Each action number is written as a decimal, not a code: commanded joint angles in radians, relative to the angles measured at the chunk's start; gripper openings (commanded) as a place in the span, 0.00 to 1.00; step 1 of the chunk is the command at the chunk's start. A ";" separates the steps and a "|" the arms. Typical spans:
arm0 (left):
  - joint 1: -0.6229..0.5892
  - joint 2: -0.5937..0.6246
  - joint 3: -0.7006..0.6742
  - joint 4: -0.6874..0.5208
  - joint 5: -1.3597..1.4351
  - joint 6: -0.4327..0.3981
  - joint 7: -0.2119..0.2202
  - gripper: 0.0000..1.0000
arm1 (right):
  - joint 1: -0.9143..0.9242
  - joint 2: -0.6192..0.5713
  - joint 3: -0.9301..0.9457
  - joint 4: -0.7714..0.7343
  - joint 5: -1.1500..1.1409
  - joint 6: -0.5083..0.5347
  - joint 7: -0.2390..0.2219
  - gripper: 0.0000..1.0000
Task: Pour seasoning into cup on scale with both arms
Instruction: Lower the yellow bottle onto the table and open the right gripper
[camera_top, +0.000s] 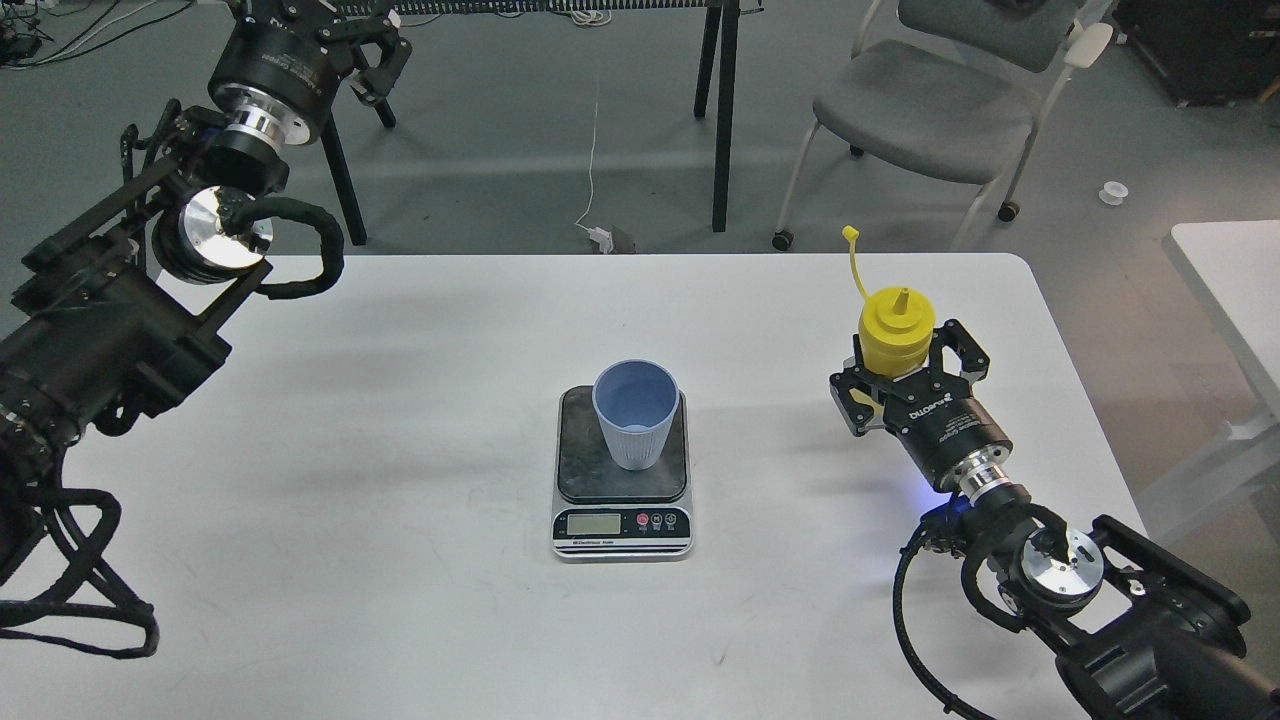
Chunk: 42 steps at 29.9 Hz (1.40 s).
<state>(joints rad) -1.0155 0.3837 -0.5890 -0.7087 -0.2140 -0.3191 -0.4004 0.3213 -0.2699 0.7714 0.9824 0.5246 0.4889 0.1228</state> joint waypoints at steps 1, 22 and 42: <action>0.002 0.003 0.000 -0.008 -0.001 0.000 0.000 0.99 | -0.030 0.041 0.002 -0.016 0.000 0.000 -0.006 0.41; 0.002 0.003 0.001 -0.028 0.001 0.011 0.002 0.99 | -0.065 0.038 0.017 -0.042 0.037 0.000 -0.003 0.69; 0.002 0.003 0.000 -0.048 0.001 0.022 0.000 0.99 | -0.191 -0.043 0.055 0.048 0.032 0.000 -0.002 0.97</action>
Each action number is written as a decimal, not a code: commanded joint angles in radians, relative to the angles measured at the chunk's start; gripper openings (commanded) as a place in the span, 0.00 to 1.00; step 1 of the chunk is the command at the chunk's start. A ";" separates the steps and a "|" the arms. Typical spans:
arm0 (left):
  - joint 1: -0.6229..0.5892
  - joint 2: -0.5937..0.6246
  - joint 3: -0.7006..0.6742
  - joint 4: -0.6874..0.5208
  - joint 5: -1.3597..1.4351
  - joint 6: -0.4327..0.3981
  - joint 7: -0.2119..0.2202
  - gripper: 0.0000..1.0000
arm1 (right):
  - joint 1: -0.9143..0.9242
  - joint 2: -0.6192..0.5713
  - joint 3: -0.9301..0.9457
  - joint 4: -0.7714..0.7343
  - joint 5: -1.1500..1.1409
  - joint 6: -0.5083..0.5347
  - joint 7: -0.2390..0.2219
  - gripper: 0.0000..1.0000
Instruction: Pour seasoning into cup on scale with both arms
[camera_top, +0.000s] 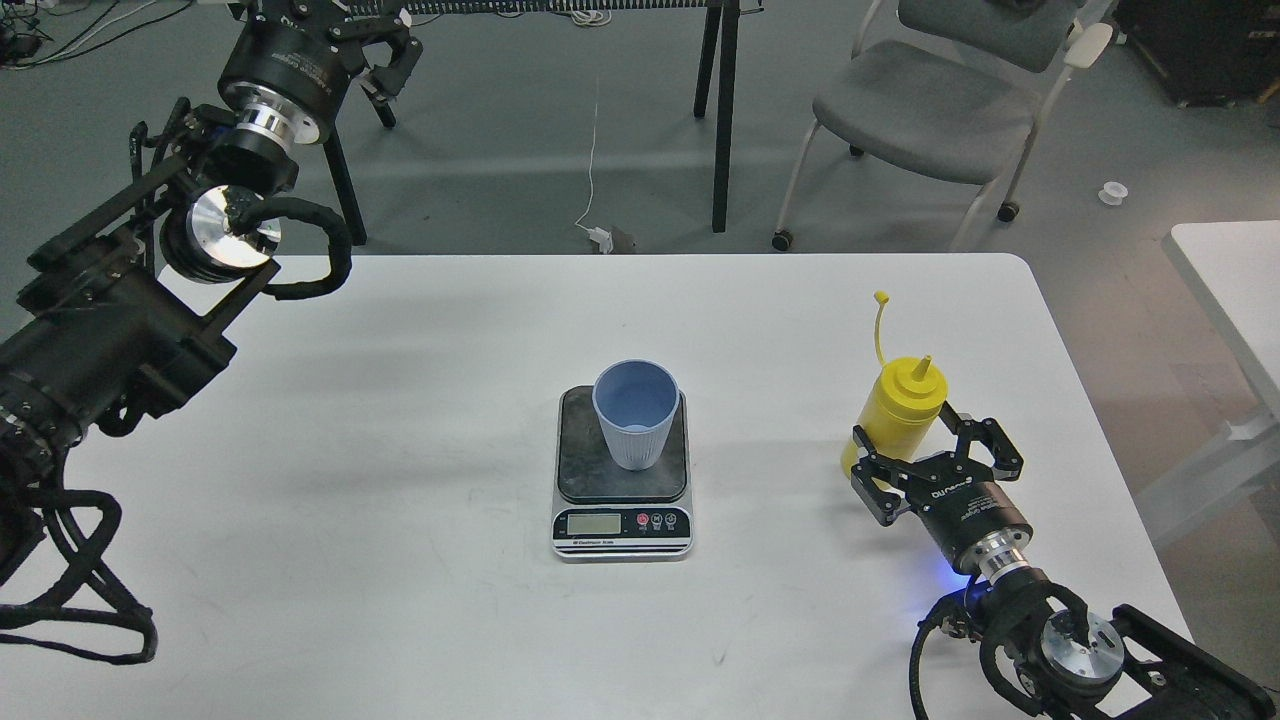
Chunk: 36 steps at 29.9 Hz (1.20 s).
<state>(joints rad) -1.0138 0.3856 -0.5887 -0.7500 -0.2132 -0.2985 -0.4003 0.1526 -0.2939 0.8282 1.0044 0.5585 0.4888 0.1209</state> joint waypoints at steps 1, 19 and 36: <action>0.000 0.001 0.001 -0.006 0.000 0.001 0.000 0.99 | -0.031 -0.028 -0.001 0.040 -0.002 0.000 0.000 0.97; 0.000 0.015 -0.013 -0.009 0.000 -0.004 0.005 0.99 | -0.203 -0.353 0.080 0.260 -0.143 0.000 0.017 0.99; 0.208 0.044 -0.172 -0.046 -0.009 -0.034 0.011 0.99 | 0.480 -0.288 0.204 -0.377 -0.215 0.000 -0.044 1.00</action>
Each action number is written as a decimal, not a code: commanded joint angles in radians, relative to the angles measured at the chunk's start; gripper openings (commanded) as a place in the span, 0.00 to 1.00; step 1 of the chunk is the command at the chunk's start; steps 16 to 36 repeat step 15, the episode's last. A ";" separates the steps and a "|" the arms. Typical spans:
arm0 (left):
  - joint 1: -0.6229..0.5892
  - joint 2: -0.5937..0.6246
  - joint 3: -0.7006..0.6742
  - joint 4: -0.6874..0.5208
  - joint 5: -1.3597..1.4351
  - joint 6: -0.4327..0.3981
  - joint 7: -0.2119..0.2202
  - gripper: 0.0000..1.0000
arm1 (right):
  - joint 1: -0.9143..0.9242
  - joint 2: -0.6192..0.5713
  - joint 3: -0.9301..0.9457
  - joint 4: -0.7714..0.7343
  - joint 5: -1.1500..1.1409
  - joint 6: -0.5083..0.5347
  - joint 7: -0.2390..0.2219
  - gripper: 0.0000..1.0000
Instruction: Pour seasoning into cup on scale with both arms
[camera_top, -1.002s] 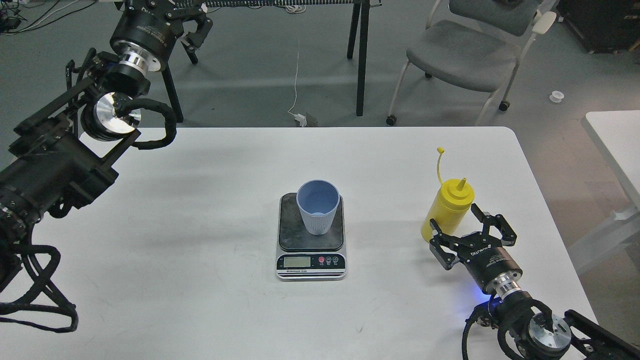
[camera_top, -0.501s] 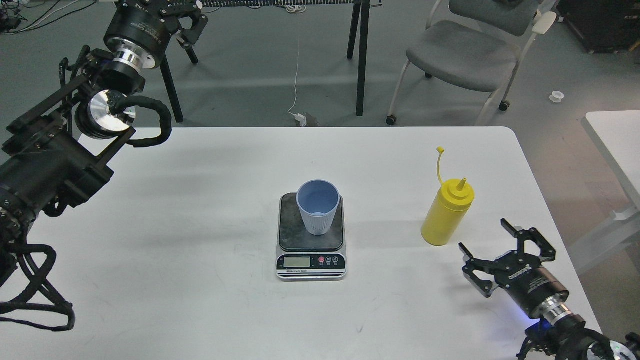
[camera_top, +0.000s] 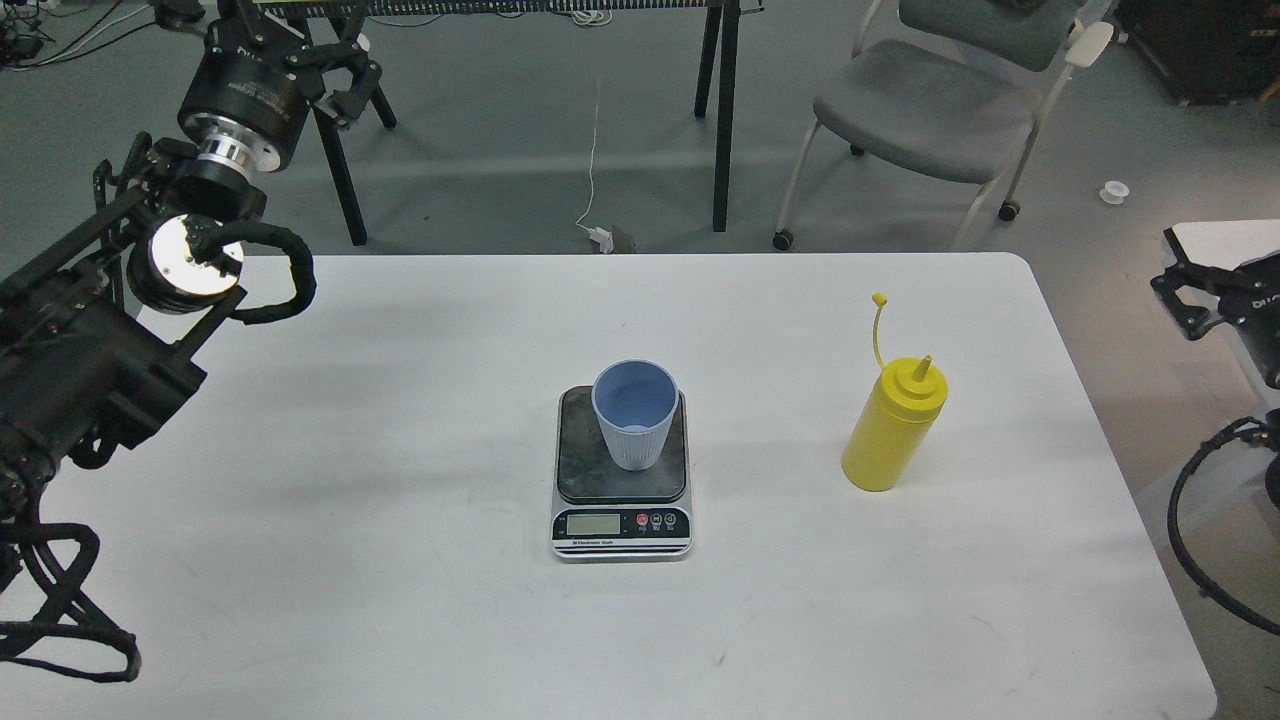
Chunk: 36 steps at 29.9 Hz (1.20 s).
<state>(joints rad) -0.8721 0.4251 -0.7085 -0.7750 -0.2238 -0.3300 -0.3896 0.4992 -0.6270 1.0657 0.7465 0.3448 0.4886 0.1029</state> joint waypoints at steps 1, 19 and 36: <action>0.086 0.007 -0.069 -0.023 0.001 -0.007 0.000 0.99 | 0.172 0.064 -0.045 -0.154 -0.001 0.000 -0.031 1.00; 0.130 0.024 -0.134 -0.026 0.003 -0.021 0.000 0.99 | 0.407 0.240 -0.142 -0.446 -0.001 0.000 -0.028 1.00; 0.130 0.024 -0.134 -0.026 0.003 -0.021 0.000 0.99 | 0.407 0.240 -0.142 -0.446 -0.001 0.000 -0.028 1.00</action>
